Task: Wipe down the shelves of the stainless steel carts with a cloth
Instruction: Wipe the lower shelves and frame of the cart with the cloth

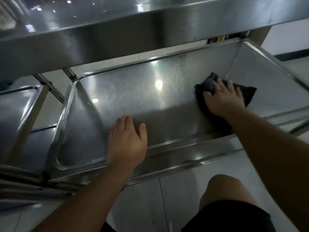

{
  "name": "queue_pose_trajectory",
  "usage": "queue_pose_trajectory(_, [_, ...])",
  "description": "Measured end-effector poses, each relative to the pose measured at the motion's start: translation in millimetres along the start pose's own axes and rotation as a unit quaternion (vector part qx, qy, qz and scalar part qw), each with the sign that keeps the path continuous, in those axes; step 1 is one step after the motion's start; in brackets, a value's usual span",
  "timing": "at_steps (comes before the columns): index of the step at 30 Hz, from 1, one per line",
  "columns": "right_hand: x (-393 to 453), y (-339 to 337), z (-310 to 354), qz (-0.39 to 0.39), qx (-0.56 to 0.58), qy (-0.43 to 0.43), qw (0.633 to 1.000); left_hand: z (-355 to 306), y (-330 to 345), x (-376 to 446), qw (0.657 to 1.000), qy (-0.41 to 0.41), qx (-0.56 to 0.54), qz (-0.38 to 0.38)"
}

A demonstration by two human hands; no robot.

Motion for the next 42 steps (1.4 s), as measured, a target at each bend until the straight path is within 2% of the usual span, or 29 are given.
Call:
queue_pose_trajectory(2, [-39, 14, 41, -0.017, 0.003, -0.062, 0.998, -1, -1, 0, 1.000, 0.003, 0.006, 0.005])
queue_pose_trajectory(6, [-107, 49, 106, 0.045, -0.020, -0.211, 0.976, -1, -3, 0, 1.000, 0.004, 0.000, 0.012])
queue_pose_trajectory(9, [-119, 52, 105, 0.060, -0.046, -0.275, 0.959, -1, -5, 0, 1.000, 0.009, 0.008, 0.011])
queue_pose_trajectory(11, [-113, 44, 89, 0.050, -0.050, -0.283, 0.956, -1, -7, 1, 1.000, 0.014, 0.011, 0.008])
queue_pose_trajectory(16, [-65, 13, 11, 0.012, -0.043, -0.212, 0.976, 0, -1, 2, 0.998, 0.028, 0.039, 0.035])
queue_pose_trajectory(21, [-7, -13, -83, 0.007, -0.062, -0.112, 0.992, -13, 2, 11, 0.987, 0.053, 0.120, 0.088])
queue_pose_trajectory(23, [13, -22, -115, -0.002, -0.061, -0.075, 0.995, -35, 0, 18, 0.983, 0.098, 0.135, 0.082])
queue_pose_trajectory(26, [34, -34, -149, -0.014, -0.058, -0.032, 0.998, -99, 5, 29, 0.983, 0.169, 0.059, 0.047])
queue_pose_trajectory(29, [49, -42, -174, -0.021, -0.070, -0.002, 0.997, -171, 27, 41, 0.974, 0.223, -0.003, 0.026])
queue_pose_trajectory(31, [59, -48, -192, -0.030, -0.072, 0.028, 0.997, -195, 45, 49, 0.973, 0.229, 0.003, 0.031])
queue_pose_trajectory(36, [87, -67, -231, -0.060, -0.055, 0.095, 0.992, -193, 66, 50, 0.972, 0.229, 0.029, 0.042])
queue_pose_trajectory(42, [136, -76, -221, -0.068, -0.024, 0.109, 0.991, -199, 61, 49, 0.974, 0.222, 0.034, 0.037])
Point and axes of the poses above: each hand's wrist, its own x-axis towards the middle knuckle, its own y-axis out of the palm, z = x × y, the point moved 10 cm from there along x, towards the middle knuckle, and after that the axes turned 14 degrees about y, right-handed, at the moved point
